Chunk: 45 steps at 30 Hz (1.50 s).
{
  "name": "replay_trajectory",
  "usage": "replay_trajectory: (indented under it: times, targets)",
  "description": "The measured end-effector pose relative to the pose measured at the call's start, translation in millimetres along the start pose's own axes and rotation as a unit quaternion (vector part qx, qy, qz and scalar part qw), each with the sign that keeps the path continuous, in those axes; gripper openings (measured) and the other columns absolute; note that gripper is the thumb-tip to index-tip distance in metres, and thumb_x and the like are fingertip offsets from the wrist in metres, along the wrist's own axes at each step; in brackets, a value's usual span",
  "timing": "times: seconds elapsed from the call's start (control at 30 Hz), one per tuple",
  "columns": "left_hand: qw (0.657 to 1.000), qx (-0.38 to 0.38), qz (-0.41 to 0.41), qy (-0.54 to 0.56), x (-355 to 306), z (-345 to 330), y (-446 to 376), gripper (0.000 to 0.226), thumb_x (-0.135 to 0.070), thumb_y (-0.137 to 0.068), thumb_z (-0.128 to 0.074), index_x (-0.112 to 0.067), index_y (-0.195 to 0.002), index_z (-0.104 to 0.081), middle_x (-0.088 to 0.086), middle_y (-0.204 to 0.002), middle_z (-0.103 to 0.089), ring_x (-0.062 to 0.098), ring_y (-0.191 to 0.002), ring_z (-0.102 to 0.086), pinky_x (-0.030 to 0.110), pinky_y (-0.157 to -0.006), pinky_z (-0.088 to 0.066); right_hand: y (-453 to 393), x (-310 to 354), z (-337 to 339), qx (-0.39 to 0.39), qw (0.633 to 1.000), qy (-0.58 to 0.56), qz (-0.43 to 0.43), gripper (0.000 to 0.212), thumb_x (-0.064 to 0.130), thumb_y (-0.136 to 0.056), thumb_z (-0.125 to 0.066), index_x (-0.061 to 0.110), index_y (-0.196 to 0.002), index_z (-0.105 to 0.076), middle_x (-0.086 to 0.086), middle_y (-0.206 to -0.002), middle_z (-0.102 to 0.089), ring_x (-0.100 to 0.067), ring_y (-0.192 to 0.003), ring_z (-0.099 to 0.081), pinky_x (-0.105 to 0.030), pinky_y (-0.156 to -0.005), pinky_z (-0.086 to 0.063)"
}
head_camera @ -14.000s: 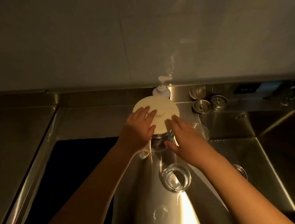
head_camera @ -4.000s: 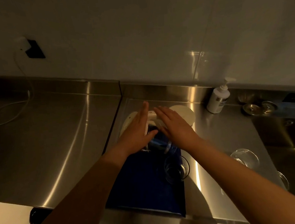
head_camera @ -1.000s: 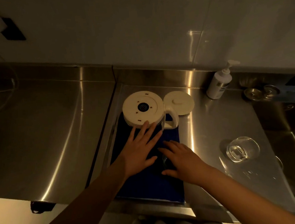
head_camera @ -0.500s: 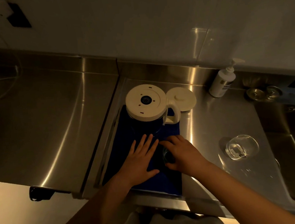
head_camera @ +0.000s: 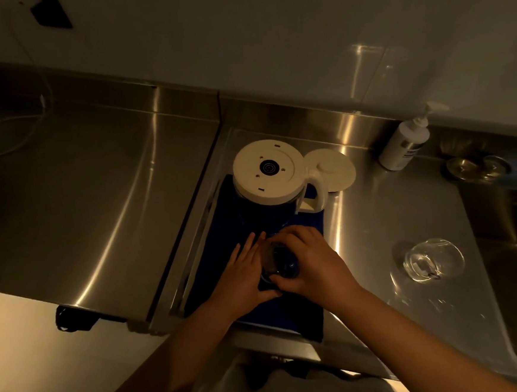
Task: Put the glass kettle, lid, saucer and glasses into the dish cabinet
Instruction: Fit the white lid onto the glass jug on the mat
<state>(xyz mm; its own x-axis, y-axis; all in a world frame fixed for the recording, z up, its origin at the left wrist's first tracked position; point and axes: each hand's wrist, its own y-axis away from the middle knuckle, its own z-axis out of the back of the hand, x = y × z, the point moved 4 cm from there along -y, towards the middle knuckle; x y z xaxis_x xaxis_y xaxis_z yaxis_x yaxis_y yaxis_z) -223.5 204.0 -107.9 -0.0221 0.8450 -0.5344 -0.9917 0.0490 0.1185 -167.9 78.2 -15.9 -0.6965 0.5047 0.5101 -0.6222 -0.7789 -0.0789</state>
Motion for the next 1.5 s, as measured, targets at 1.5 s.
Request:
replay_trajectory:
  times: [1.5]
  targets:
    - [0.998,0.015,-0.042,0.051,-2,59,-21,0.079,-0.027,-0.075,-0.076,-0.017,-0.14,-0.033,-0.001,-0.137,-0.042,0.013,-0.127,-0.036,0.017,-0.1,-0.025,12,-46,-47,0.063,0.996,-0.046,0.041,0.088,0.021,-0.086,-0.066,0.024,-0.149,-0.005,-0.004,-0.154,-0.021,-0.018,-0.136,-0.032,-0.032,-0.103,-0.043]
